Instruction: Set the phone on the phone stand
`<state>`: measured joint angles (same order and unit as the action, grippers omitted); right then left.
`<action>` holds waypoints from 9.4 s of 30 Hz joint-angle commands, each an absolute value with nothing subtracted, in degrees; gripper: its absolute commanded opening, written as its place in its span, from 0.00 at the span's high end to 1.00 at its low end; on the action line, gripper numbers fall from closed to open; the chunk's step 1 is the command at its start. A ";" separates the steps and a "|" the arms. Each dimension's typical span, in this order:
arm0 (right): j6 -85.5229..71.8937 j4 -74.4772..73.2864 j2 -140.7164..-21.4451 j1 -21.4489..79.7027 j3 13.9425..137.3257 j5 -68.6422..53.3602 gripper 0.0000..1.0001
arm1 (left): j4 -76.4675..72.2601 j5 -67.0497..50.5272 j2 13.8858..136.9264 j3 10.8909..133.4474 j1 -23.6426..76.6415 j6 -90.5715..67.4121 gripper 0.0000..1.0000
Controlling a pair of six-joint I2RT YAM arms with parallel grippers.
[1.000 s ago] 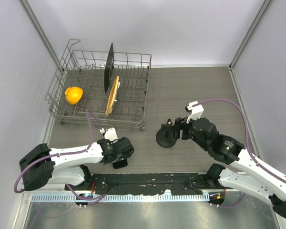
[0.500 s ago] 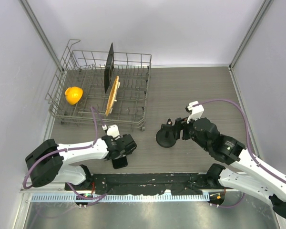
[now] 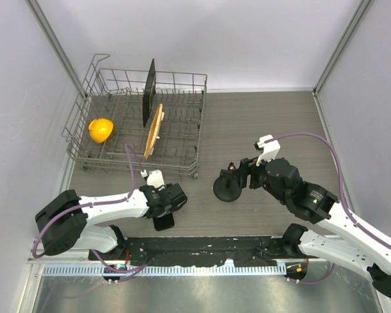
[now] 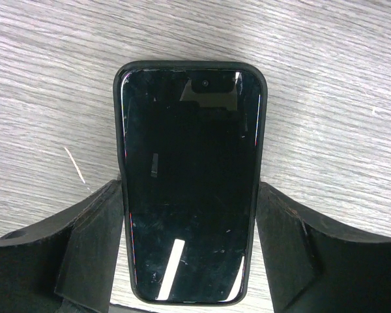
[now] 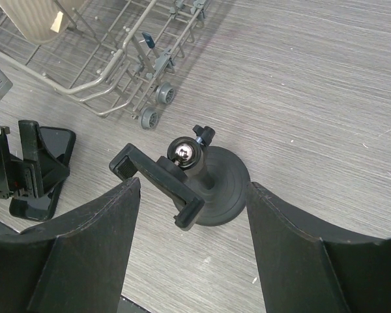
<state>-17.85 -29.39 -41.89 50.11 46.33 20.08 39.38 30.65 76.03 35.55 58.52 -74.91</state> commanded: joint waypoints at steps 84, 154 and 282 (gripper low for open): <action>-46.58 -1.23 -69.08 50.01 55.72 -17.32 0.68 | 16.61 10.90 43.77 46.94 58.36 -29.17 1.00; -16.52 -9.23 -50.27 50.01 55.81 -44.73 1.00 | 13.36 -38.85 52.56 57.48 57.22 -31.38 0.77; -15.12 -36.21 -52.91 48.87 52.38 0.71 0.99 | -26.80 -78.66 91.84 65.57 44.65 0.35 1.00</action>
<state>-14.72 -37.98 -52.93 48.49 50.78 5.19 -20.21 -79.61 92.12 65.87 46.24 -0.23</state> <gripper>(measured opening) 0.223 0.193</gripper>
